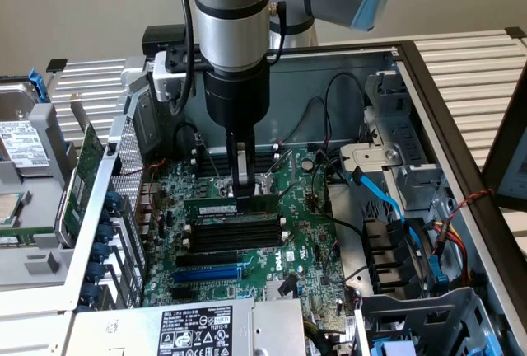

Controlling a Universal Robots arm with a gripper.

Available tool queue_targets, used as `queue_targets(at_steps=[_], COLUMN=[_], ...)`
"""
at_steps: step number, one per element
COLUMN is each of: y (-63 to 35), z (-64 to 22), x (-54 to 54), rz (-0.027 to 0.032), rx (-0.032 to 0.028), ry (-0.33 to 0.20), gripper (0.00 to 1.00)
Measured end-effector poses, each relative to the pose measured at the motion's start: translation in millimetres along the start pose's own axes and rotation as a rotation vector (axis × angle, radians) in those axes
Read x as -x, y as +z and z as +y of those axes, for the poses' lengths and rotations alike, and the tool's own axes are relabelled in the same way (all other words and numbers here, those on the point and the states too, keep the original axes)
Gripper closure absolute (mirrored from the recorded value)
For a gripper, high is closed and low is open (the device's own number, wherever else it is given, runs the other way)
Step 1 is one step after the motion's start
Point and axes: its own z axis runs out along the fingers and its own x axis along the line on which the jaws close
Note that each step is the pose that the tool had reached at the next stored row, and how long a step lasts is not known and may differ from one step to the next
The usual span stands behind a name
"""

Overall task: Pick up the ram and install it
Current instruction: 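Insert the ram into the slot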

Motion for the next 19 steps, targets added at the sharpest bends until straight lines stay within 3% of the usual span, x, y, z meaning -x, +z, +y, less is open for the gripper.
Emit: queue_targets(at_steps=[3, 6, 19], y=[1.1, 2.1, 15.2], z=[0.0, -0.1, 0.0], x=[0.0, -0.1, -2.2], rz=[0.005, 0.0052, 0.0054], rx=[-0.0076, -0.0132, -0.0141], ry=[0.0, 0.0, 0.001], gripper=[0.86, 0.86, 0.86])
